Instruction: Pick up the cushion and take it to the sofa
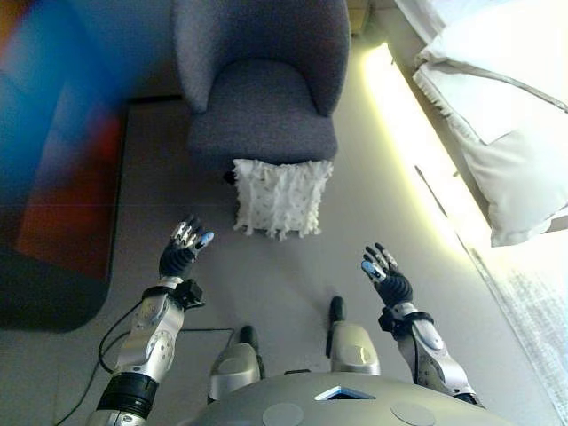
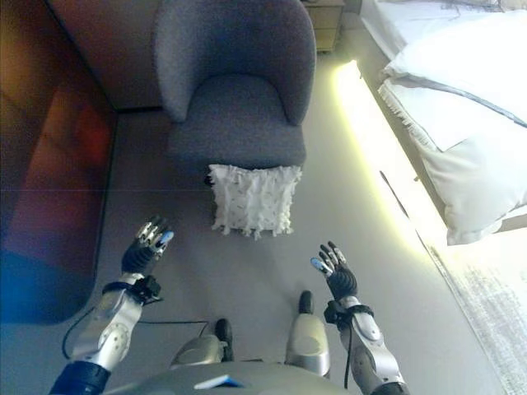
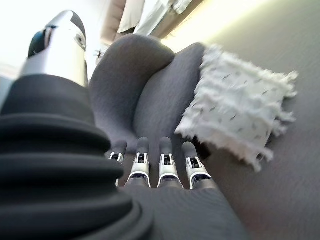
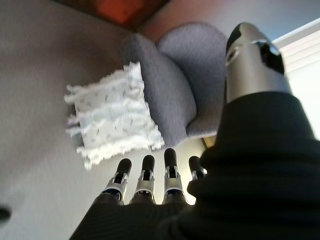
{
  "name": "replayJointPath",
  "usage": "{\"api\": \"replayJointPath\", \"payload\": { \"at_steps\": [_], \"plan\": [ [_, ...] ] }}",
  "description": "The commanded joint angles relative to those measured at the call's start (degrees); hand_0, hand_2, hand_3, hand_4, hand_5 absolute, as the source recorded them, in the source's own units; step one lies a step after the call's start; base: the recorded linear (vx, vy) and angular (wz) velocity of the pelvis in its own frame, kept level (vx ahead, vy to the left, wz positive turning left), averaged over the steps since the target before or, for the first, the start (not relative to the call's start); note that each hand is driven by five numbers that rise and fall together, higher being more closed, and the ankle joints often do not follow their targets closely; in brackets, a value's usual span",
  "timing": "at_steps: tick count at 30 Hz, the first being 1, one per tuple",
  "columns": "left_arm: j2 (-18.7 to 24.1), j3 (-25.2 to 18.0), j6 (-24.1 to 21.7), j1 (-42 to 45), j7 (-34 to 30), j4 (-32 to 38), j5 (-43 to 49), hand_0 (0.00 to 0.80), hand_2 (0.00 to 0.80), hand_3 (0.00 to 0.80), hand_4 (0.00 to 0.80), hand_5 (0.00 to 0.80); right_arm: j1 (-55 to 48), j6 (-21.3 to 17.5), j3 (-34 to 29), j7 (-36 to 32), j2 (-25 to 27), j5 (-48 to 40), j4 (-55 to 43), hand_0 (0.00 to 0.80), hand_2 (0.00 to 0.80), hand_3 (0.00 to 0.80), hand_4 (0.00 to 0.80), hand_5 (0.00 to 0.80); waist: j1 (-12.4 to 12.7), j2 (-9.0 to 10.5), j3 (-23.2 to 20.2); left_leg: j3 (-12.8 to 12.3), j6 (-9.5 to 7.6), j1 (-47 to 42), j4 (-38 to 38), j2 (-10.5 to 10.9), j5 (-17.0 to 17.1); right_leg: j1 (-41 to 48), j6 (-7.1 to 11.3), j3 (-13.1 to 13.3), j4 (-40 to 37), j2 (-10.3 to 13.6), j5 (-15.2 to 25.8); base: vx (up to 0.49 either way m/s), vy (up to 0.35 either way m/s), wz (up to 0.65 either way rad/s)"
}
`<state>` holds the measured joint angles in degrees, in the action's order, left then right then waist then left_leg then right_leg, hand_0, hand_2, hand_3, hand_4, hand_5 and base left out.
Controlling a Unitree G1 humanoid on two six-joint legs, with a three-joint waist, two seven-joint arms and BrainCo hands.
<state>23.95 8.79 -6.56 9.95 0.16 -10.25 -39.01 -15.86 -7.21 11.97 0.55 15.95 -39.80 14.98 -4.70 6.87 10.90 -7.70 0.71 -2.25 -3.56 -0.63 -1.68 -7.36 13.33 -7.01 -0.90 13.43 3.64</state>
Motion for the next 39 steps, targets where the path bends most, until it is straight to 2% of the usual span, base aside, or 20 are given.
{"api": "replayJointPath", "payload": {
  "at_steps": [1,2,4,5,6,8,9,11,12,14,16,19,22,23,26,29,33,35,37,39],
  "plan": [
    [2.1,-2.1,-1.8,1.5,-1.9,6.8,1.2,0.000,0.000,0.000,0.000,0.000,1.4,-2.7,0.0,-1.3,0.7,-1.8,-2.6,0.000,0.000,0.000,0.000,0.000,-0.3,-1.17,-0.9,-0.9,-5.88,-9.5,-5.7,4.5,-17.5,-8.7,-0.80,-5.1,-1.8,-2.1,10.9,0.635,-0.126,0.13],
    [1.5,-2.3,-1.8,2.2,-1.7,6.9,1.2,0.000,0.000,0.000,0.000,0.000,0.9,-2.5,-0.3,-2.4,0.8,-1.3,-2.1,0.000,0.000,0.000,0.000,0.000,-0.3,-1.15,-1.5,-1.5,-6.34,-9.9,-6.6,4.6,-18.4,-7.8,-1.21,-6.3,-1.6,-2.1,9.7,0.589,-0.110,0.09],
    [0.6,-2.3,-1.7,3.3,-0.9,7.2,1.3,0.000,0.000,0.000,0.000,0.000,0.1,-2.2,-0.2,-2.5,1.1,-0.5,-2.5,0.000,0.000,0.000,0.000,0.000,-0.7,-1.68,-2.2,-3.3,-5.16,-11.0,-8.9,3.3,-16.7,-7.2,-2.28,-7.7,0.8,-2.3,8.4,0.559,-0.158,-0.16],
    [-0.1,-2.4,-1.9,4.5,-0.2,7.3,0.5,0.000,0.000,0.000,0.000,0.000,-0.6,-1.4,0.1,-2.3,1.5,0.2,-3.4,0.000,0.000,0.000,0.000,0.000,-1.3,-2.71,-3.1,-4.9,-3.46,-12.7,-11.3,1.0,-14.3,-7.0,-3.52,-8.2,4.4,-3.3,6.4,0.612,-0.201,-0.34],
    [-0.5,-2.5,-2.1,5.1,0.2,7.0,-0.2,0.000,0.000,0.000,0.000,0.000,-1.2,-1.1,0.2,-2.1,1.7,1.2,-3.8,0.000,0.000,0.000,0.000,0.000,-1.9,-3.30,-3.9,-5.5,-2.34,-13.7,-12.1,-0.1,-12.1,-6.9,-4.10,-7.9,5.5,-4.0,5.5,0.615,-0.249,-0.32],
    [-1.4,-3.2,-2.1,5.4,0.8,6.7,-1.3,0.000,0.000,0.000,0.000,0.000,-1.5,0.2,0.3,-3.0,3.2,0.8,-5.8,0.000,0.000,0.000,0.000,0.000,-2.8,-4.14,-5.3,-6.0,1.19,-13.1,-18.0,-3.3,-3.2,-5.5,-6.45,-5.9,7.3,-6.9,2.9,0.485,-0.280,-0.32],
    [-1.5,-3.1,-2.6,5.0,1.7,7.2,-1.3,0.000,0.000,0.000,0.000,0.000,-1.7,0.7,0.3,-4.2,4.0,0.2,-6.7,0.000,0.000,0.000,0.000,0.000,-3.0,-3.77,-5.7,-6.2,3.18,-10.0,-25.4,-5.3,1.1,-3.2,-8.38,-4.3,6.5,-8.4,1.1,0.451,-0.321,-0.27],
    [-1.6,-3.0,-2.8,4.0,3.0,7.7,-2.3,0.000,0.000,0.000,0.000,0.000,-1.3,0.4,-0.5,-6.0,5.8,1.5,-5.2,0.000,0.000,0.000,0.000,0.000,-2.4,-2.76,-5.4,-6.3,5.02,-1.9,-39.3,-8.1,5.0,1.2,-11.32,-4.0,6.2,-9.5,-2.2,0.414,-0.307,-0.21],
    [-1.8,-2.9,-2.7,3.6,3.3,7.9,-2.9,0.000,0.000,0.000,0.000,0.000,-1.0,0.1,-0.6,-6.4,6.4,1.7,-4.6,0.000,0.000,0.000,0.000,0.000,-2.1,-2.45,-5.1,-6.4,5.32,1.3,-42.7,-9.4,5.4,2.6,-12.21,-4.0,6.2,-9.7,-3.1,0.315,-0.225,-0.30],
    [-1.9,-2.7,-2.4,2.7,3.5,8.2,-3.7,0.000,0.000,0.000,0.000,0.000,0.0,-0.3,-0.4,-6.9,7.0,1.0,-4.0,0.000,0.000,0.000,0.000,0.000,-1.2,-1.30,-4.0,-6.4,4.70,6.5,-46.2,-11.4,4.3,5.0,-13.12,-3.5,6.2,-9.4,-4.0,0.224,-0.131,-0.44],
    [-2.1,-2.9,-2.5,2.6,2.7,7.7,-5.1,0.000,0.000,0.000,0.000,0.000,0.6,-1.1,0.0,-7.7,7.1,0.1,-3.0,0.000,0.000,0.000,0.000,0.000,-0.4,-0.60,-2.9,-6.4,4.31,9.2,-43.0,-12.9,4.5,6.9,-13.69,-2.9,6.4,-9.4,-5.1,0.247,-0.043,-0.25],
    [-2.8,-2.9,-3.2,3.2,2.2,6.8,-8.2,0.000,0.000,0.000,0.000,0.000,1.0,-1.1,0.0,-7.0,7.2,0.2,-3.4,0.000,0.000,0.000,0.000,0.000,-0.5,-0.83,-1.9,-7.3,4.62,7.9,-28.4,-14.7,7.5,7.9,-13.57,-0.6,6.8,-10.0,-6.2,0.241,0.070,-0.27],
    [-3.4,-3.1,-4.0,3.0,1.5,5.3,-7.8,0.000,0.000,0.000,0.000,0.000,-0.8,-1.0,-0.5,-6.4,6.8,0.7,-5.2,0.000,0.000,0.000,0.000,0.000,-0.6,-1.70,-2.3,-6.2,5.40,6.7,-11.5,-15.5,12.6,7.9,-12.57,0.2,7.6,-9.8,-6.7,0.200,0.137,-0.07],
    [-3.5,-3.1,-3.9,3.0,1.3,5.2,-8.3,0.000,0.000,0.000,0.000,0.000,-1.9,-0.9,-0.7,-6.4,6.8,1.1,-5.9,0.000,0.000,0.000,0.000,0.000,-0.7,-2.22,-2.4,-5.3,6.18,5.5,-6.3,-15.9,13.4,8.4,-11.94,0.1,8.1,-9.4,-7.5,0.192,0.153,-0.11],
    [-3.7,-3.5,-3.9,3.7,0.6,5.3,-9.3,0.000,0.000,0.000,0.000,0.000,-3.4,-1.4,-1.3,-6.7,7.0,1.0,-6.1,0.000,0.000,0.000,0.000,0.000,-0.5,-3.54,-3.1,-2.8,7.95,3.7,3.7,-17.3,15.7,9.6,-10.96,1.0,8.6,-9.1,-9.2,0.231,0.129,-0.01],
    [-4.4,-3.4,-5.0,4.3,0.4,4.8,-9.9,0.000,0.000,0.000,0.000,0.000,-4.2,-1.3,-2.2,-7.0,7.1,1.1,-6.0,0.000,0.000,0.000,0.000,0.000,-1.0,-4.35,-3.7,-3.0,8.70,2.8,8.6,-19.5,15.6,10.3,-10.75,1.6,9.5,-8.5,-11.0,0.202,0.127,-0.08],
    [-4.7,-2.6,-6.6,3.5,-0.1,3.5,-10.7,0.000,0.000,0.000,0.000,0.000,-3.9,-0.2,-3.2,-7.5,7.2,0.3,-5.1,0.000,0.000,0.000,0.000,0.000,-2.0,-5.33,-4.2,-3.6,9.09,2.3,8.6,-20.7,14.5,9.7,-10.72,2.1,11.2,-7.9,-12.4,0.168,0.153,-0.28],
    [-4.6,-2.3,-7.3,2.7,0.5,3.2,-11.1,0.000,0.000,0.000,0.000,0.000,-4.0,0.5,-3.7,-8.8,7.1,1.1,-4.4,0.000,0.000,0.000,0.000,0.000,-2.4,-6.05,-4.3,-4.2,9.18,3.0,8.6,-20.2,13.5,9.5,-10.66,2.2,11.6,-8.0,-12.9,0.196,0.179,-0.05],
    [-4.5,-1.7,-7.6,2.0,0.6,2.9,-11.8,0.000,0.000,0.000,0.000,0.000,-3.9,0.3,-3.8,-9.9,7.2,2.2,-3.6,0.000,0.000,0.000,0.000,0.000,-2.4,-6.42,-4.2,-4.9,8.72,4.4,8.6,-18.4,10.8,9.5,-10.35,2.0,11.9,-7.8,-13.2,0.219,0.191,0.14],
    [-4.1,-1.5,-6.9,1.3,0.5,2.2,-10.8,0.000,0.000,0.000,0.000,0.000,-2.2,-0.1,-2.9,-9.5,7.0,2.9,-3.0,0.000,0.000,0.000,0.000,0.000,-1.5,-6.37,-3.7,-4.9,7.63,5.0,8.6,-15.3,9.6,10.8,-9.58,1.6,12.0,-7.6,-13.7,0.271,0.206,0.17]
  ]
}}
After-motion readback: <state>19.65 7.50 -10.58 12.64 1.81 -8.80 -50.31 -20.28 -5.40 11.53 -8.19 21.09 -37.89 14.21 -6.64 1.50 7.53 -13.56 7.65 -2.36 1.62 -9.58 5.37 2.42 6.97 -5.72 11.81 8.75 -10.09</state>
